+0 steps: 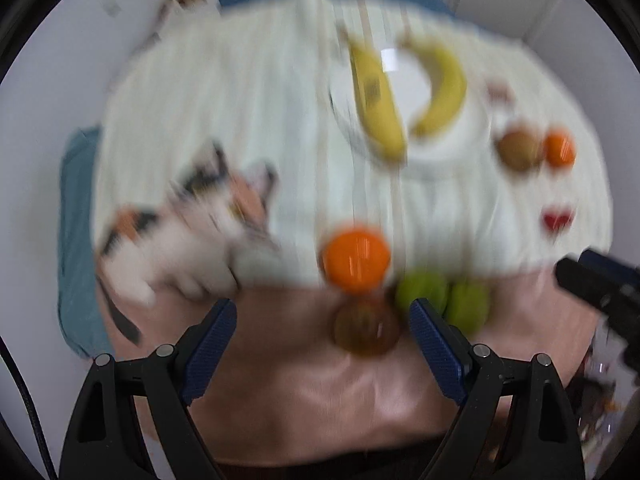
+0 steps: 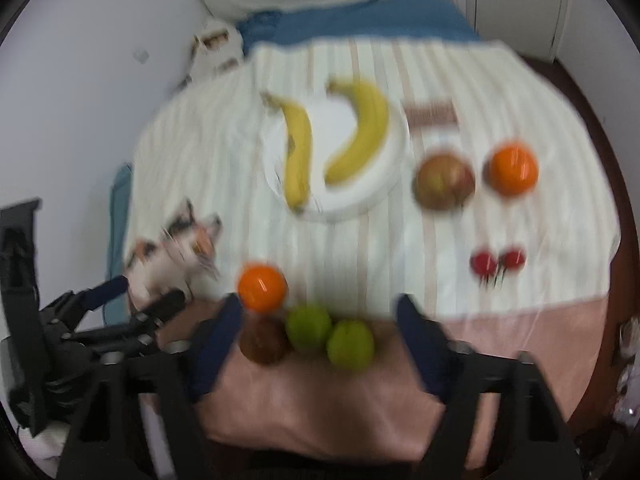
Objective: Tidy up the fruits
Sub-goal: 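Move both tools back toward the fruits by the cat, then grasp the dark brown apple with left tool while right tool grasps an orange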
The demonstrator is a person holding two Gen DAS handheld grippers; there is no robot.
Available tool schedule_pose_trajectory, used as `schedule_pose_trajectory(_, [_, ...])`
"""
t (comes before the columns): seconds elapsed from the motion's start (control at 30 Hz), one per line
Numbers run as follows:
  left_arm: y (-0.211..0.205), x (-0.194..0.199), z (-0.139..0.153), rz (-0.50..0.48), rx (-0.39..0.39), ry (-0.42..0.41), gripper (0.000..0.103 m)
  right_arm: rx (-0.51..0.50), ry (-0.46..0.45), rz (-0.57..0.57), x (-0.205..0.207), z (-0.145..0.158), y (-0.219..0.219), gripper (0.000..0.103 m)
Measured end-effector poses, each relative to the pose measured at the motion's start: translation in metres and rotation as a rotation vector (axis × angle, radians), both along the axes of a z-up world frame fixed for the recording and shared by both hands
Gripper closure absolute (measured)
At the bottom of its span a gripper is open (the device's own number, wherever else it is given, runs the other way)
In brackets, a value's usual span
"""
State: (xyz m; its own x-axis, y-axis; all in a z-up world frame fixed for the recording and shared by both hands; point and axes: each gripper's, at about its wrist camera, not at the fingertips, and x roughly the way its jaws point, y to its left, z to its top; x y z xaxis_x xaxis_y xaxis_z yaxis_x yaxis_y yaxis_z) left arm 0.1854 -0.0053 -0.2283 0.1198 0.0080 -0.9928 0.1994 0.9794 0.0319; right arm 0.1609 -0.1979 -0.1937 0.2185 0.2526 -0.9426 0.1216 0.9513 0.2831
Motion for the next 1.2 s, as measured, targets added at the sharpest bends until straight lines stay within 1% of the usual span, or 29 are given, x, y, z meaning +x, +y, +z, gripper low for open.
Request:
schedule_pose_trajectory(0.1, [-0.011,-0.011,-0.047,-0.036,0.007,0.101,0.015,0.002,0.066,-0.005,-0.013,-0.034,-0.005,0.033])
schedule_pose_trajectory(0.2, [-0.023,-0.015,-0.08,-0.057,0.003,0.166,0.015,0.011,0.114,-0.016,-0.021,-0.056,-0.011,0.033])
schedule_pose_trajectory(0.33, [-0.039,-0.013,-0.108,-0.067,-0.019,0.194,0.016,0.015,0.153,-0.024,-0.026,-0.072,-0.014,0.033])
schedule_pose_trajectory(0.37, [-0.042,-0.013,-0.108,-0.068,-0.038,0.183,0.022,0.015,0.157,-0.024,-0.027,-0.074,-0.014,0.033])
schedule_pose_trajectory(0.4, [-0.044,-0.014,-0.108,-0.069,-0.045,0.173,0.031,0.015,0.161,-0.019,-0.028,-0.075,-0.013,0.033])
schedule_pose_trajectory(0.43, [-0.047,-0.017,-0.106,-0.078,-0.016,0.157,0.036,0.015,0.161,-0.015,-0.027,-0.074,-0.012,0.033])
schedule_pose_trajectory(0.47, [-0.048,-0.019,-0.106,-0.088,-0.002,0.146,0.039,0.013,0.16,-0.013,-0.026,-0.074,-0.01,0.033])
schedule_pose_trajectory(0.53, [-0.042,-0.022,-0.104,-0.067,-0.02,0.136,0.039,0.016,0.155,-0.003,-0.023,-0.072,-0.007,0.033])
schedule_pose_trajectory(0.67, [-0.011,-0.024,-0.094,0.019,-0.005,0.11,0.039,0.03,0.149,0.011,-0.016,-0.072,0.002,0.033])
schedule_pose_trajectory(0.77, [0.022,-0.026,-0.081,0.086,0.013,0.094,0.039,0.049,0.138,0.031,-0.009,-0.072,0.012,0.033])
schedule_pose_trajectory(0.8, [0.037,-0.026,-0.076,0.122,0.024,0.085,0.039,0.061,0.134,0.044,-0.006,-0.072,0.018,0.033])
schedule_pose_trajectory(0.9, [0.069,-0.023,-0.071,0.198,0.049,0.069,0.039,0.094,0.115,0.07,0.006,-0.075,0.038,0.033])
schedule_pose_trajectory(0.97, [0.087,-0.019,-0.075,0.254,0.034,0.084,0.039,0.132,0.118,0.088,0.02,-0.08,0.053,0.033])
schedule_pose_trajectory(1.03, [0.099,-0.013,-0.081,0.292,-0.019,0.116,0.038,0.166,0.137,0.114,0.036,-0.09,0.071,0.033])
schedule_pose_trajectory(1.07, [0.103,-0.01,-0.085,0.3,-0.04,0.129,0.036,0.177,0.147,0.125,0.042,-0.094,0.078,0.033])
schedule_pose_trajectory(1.1, [0.107,-0.007,-0.091,0.315,-0.068,0.152,0.036,0.181,0.16,0.142,0.05,-0.101,0.087,0.033])
schedule_pose_trajectory(1.13, [0.111,-0.005,-0.097,0.33,-0.08,0.17,0.036,0.179,0.168,0.154,0.055,-0.105,0.093,0.033])
schedule_pose_trajectory(1.2, [0.114,-0.003,-0.107,0.345,-0.075,0.189,0.036,0.152,0.187,0.179,0.066,-0.116,0.106,0.033])
